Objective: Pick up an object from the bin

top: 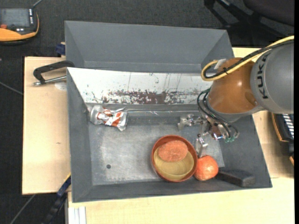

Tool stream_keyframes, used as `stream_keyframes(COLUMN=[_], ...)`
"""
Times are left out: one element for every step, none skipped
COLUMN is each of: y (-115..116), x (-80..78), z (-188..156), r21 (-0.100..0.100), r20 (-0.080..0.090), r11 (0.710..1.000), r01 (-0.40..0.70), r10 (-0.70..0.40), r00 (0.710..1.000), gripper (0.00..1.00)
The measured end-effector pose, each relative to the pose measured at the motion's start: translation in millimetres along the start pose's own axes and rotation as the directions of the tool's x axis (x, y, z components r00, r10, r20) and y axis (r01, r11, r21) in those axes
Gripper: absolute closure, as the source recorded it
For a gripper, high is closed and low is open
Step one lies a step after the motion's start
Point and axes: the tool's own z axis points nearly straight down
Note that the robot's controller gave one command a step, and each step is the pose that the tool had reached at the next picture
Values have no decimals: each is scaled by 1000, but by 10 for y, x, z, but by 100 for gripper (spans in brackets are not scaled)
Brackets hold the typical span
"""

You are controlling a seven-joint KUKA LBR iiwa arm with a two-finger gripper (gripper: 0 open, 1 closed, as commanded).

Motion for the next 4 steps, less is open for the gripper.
stream_keyframes(y=[434,186,1138,1159], x=[-115,-412,-662,-693], z=[41,-527,52,43], r21=[-2,2,4,7], r20=[3,15,17,22], r11=[998,998,933,908], r01=[-70,58,360,419], r10=[70,-58,-360,-419], r00=[998,998,933,908], gripper=[0,0,0,0])
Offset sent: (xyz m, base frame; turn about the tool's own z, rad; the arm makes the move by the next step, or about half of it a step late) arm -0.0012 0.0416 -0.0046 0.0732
